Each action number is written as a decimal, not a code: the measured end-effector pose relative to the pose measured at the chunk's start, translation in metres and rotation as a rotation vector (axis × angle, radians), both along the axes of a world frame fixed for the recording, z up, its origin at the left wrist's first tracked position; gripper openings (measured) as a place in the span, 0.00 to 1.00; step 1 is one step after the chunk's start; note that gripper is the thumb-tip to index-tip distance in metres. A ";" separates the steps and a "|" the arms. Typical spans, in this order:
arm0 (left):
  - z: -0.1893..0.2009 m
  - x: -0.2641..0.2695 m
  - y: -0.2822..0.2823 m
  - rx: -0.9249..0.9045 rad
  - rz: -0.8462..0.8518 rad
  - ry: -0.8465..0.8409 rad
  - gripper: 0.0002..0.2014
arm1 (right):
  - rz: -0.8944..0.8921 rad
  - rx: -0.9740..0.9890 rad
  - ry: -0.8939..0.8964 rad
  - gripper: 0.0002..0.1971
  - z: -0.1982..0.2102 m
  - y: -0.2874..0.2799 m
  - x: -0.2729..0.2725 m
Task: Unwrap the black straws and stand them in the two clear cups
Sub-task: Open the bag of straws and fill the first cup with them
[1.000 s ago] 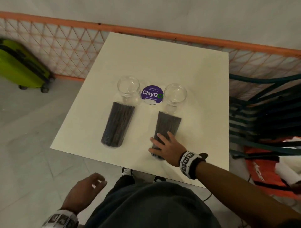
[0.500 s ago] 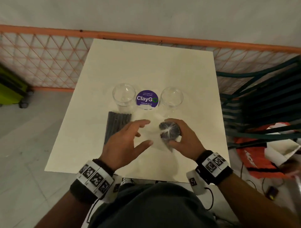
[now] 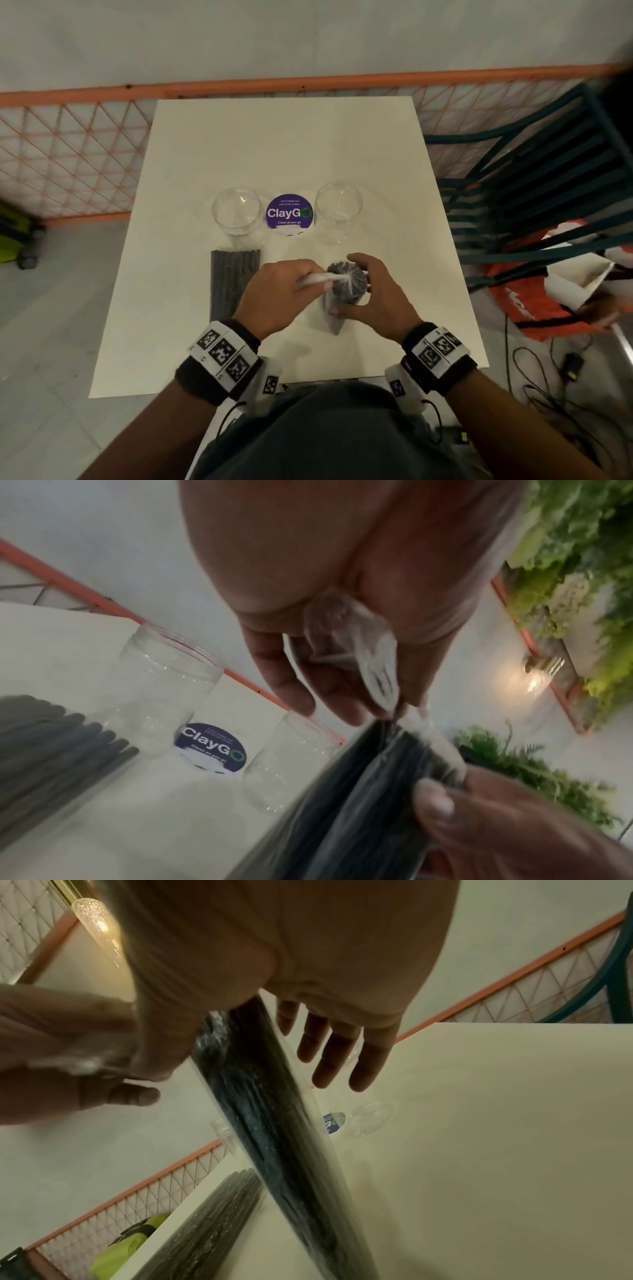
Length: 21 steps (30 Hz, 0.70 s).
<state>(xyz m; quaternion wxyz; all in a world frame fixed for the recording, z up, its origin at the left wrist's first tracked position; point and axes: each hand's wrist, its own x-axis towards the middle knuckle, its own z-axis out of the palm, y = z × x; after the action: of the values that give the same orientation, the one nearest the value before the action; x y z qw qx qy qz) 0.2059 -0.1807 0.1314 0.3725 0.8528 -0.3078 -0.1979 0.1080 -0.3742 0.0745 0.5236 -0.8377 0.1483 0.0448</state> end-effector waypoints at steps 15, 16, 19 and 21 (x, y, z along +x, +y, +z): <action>0.053 -0.005 0.001 -0.213 0.032 -0.030 0.06 | -0.273 -0.013 -0.169 0.19 0.029 -0.031 -0.014; 0.053 -0.004 -0.001 -0.218 0.033 -0.036 0.07 | -0.237 -0.017 -0.166 0.18 0.030 -0.027 -0.016; 0.052 -0.003 -0.008 -0.215 0.048 -0.054 0.06 | -0.174 0.048 -0.189 0.18 0.034 -0.015 -0.021; 0.052 -0.002 -0.011 -0.214 0.059 -0.069 0.05 | -0.142 0.082 -0.200 0.28 0.035 -0.009 -0.024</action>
<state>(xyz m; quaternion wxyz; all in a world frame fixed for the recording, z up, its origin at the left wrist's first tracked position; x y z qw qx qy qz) 0.2038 -0.1913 0.1833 0.4562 0.8232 -0.3146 -0.1233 0.0839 -0.3836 0.1100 0.5716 -0.8032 0.1523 -0.0698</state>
